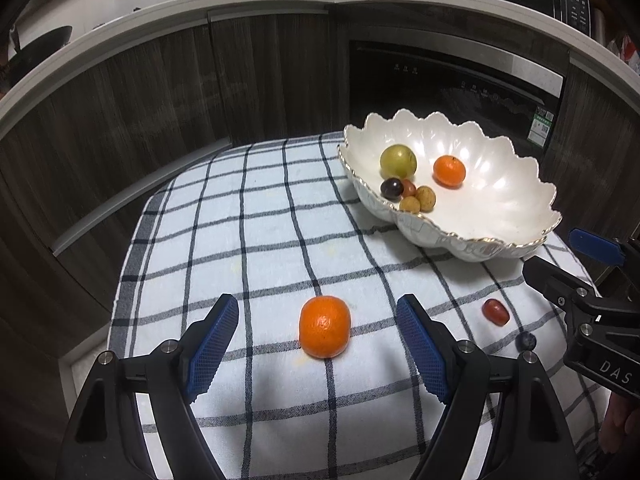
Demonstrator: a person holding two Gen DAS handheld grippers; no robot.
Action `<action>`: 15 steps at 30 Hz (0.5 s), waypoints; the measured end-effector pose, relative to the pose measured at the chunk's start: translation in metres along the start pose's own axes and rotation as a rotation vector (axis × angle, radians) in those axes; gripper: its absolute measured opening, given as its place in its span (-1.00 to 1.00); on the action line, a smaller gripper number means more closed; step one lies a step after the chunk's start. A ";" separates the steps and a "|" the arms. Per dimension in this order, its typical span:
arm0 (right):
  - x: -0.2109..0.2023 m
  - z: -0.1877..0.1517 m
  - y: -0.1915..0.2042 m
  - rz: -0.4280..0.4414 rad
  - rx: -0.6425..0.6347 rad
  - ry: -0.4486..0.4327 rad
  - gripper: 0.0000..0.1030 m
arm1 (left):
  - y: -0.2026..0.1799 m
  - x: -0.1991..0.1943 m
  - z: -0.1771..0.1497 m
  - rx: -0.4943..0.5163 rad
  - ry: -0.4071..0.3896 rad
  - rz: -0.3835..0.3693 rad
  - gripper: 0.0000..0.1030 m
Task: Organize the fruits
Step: 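Withdraw both open tools from the bowl back over the cloth, then grasp the oblong red grape with the right tool while the left grasps the tangerine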
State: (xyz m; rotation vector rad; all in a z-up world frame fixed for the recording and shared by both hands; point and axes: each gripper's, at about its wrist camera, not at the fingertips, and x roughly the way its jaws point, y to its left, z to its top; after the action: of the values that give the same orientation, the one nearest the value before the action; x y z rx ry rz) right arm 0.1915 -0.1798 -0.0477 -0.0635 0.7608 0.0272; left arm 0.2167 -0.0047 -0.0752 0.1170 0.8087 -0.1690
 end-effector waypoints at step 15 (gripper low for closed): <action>0.025 -0.018 0.006 -0.001 0.008 0.049 0.42 | 0.004 0.025 -0.011 0.014 0.034 -0.003 0.53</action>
State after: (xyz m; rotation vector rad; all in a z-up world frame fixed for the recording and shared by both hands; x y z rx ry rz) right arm 0.1968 -0.1753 -0.0782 -0.0569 0.8101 0.0219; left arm 0.2268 -0.0015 -0.1011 0.1325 0.8418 -0.1759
